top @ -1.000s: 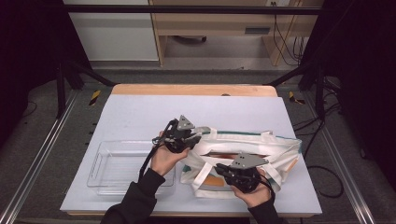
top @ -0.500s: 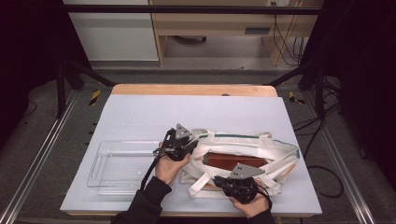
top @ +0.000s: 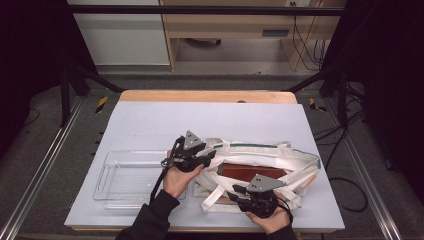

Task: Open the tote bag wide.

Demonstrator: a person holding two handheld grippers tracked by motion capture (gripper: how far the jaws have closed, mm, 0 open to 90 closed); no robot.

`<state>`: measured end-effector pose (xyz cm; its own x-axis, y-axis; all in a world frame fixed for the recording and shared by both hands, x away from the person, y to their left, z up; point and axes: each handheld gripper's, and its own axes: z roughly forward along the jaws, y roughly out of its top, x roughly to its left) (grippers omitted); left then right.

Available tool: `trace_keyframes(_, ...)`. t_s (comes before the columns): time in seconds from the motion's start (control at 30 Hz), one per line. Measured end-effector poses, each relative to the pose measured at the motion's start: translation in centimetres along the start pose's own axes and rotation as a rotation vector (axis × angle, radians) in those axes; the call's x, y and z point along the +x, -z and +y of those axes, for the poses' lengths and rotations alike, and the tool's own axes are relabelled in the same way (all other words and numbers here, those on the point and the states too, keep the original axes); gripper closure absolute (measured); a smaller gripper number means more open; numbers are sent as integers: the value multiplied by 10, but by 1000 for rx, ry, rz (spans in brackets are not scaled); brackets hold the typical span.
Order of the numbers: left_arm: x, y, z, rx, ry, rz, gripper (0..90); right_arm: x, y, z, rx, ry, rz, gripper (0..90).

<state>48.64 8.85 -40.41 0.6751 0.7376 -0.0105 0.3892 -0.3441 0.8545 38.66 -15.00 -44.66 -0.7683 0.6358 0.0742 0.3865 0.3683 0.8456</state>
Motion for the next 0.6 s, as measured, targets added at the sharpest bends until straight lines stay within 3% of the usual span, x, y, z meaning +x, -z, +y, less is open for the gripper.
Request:
trace_keyframes(0.07, 0, 1, 5, 7, -26, -10, 473, -2, 7, 3, -27, -2, -26, 655)
trace_keyframes(0.13, -1, 1, 10, 8, -65, -9, 475, -9, 18, 4, -58, -17, -86, 657)
trace_keyframes(0.2, -1, -1, 14, 5, -93, -16, 485, -12, 22, 4, -64, -24, -106, 665)
trace_keyframes(0.23, -2, -3, 16, 4, -108, -16, 488, -17, 27, 2, -66, -32, -157, 713)
trace_keyframes(0.3, -2, -4, 16, -9, -123, -17, 488, -19, 28, 1, -70, -42, -162, 741)
trace_keyframes(0.37, -3, -7, 17, -33, -149, -1, 486, -24, 28, -4, -68, -62, -177, 857)
trace_keyframes(0.43, -3, -10, 18, -22, -157, -14, 496, -25, 27, -5, -65, -74, -173, 888)
trace_keyframes(0.5, -5, -13, 18, -16, -182, 3, 497, -27, 24, -9, -54, -92, -166, 900)
trace_keyframes(0.6, -5, -18, 16, 17, -165, -5, 553, -25, 20, -12, -32, -91, -159, 900)
